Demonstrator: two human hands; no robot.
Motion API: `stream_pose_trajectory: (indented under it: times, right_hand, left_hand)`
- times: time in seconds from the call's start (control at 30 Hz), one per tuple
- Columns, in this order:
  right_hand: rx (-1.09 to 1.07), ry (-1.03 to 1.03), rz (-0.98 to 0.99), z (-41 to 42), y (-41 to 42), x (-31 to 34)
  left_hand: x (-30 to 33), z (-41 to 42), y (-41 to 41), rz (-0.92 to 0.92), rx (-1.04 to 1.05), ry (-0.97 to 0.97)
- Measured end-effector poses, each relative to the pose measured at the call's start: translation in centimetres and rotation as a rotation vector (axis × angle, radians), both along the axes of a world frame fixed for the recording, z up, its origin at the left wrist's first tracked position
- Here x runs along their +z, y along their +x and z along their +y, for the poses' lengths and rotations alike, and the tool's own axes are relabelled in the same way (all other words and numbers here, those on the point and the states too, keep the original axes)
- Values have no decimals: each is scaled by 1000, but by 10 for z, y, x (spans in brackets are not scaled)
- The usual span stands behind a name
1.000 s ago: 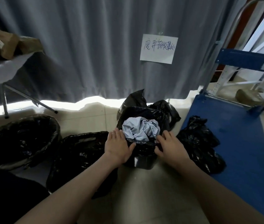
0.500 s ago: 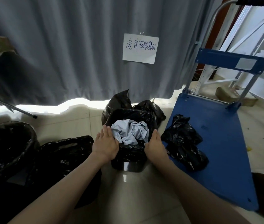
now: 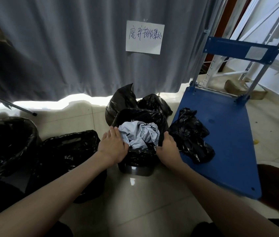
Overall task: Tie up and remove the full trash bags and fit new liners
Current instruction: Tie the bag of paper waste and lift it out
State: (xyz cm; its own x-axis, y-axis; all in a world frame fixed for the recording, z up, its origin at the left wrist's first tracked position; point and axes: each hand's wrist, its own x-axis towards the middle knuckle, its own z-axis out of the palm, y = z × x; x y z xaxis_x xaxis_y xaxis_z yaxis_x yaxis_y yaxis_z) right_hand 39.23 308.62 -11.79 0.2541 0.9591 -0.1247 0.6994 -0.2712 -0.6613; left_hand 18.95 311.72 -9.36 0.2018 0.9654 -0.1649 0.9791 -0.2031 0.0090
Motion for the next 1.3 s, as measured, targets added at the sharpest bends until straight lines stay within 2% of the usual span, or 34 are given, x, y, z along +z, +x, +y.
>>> stream_pose_trajectory:
  times: [0.17, 0.33, 0.53, 0.8, 1.07, 1.3]
  right_hand:
    - [54, 67, 28, -14, -2, -4]
    - [115, 94, 6, -17, -11, -3]
    - [148, 120, 22, -19, -33, 0]
    - [174, 107, -20, -10, -55, -1]
    - [80, 133, 75, 1, -43, -2]
    - [-53, 197, 81, 4, -12, 4]
  left_hand:
    - [-9, -16, -7, 24, 10, 77]
    - [-14, -29, -13, -23, 79, 73]
    - [-27, -42, -41, 34, 78, 231]
    - [-34, -38, -73, 44, 61, 305]
    - [-30, -37, -59, -68, 46, 250]
    - [-28, -35, -43, -126, 30, 229]
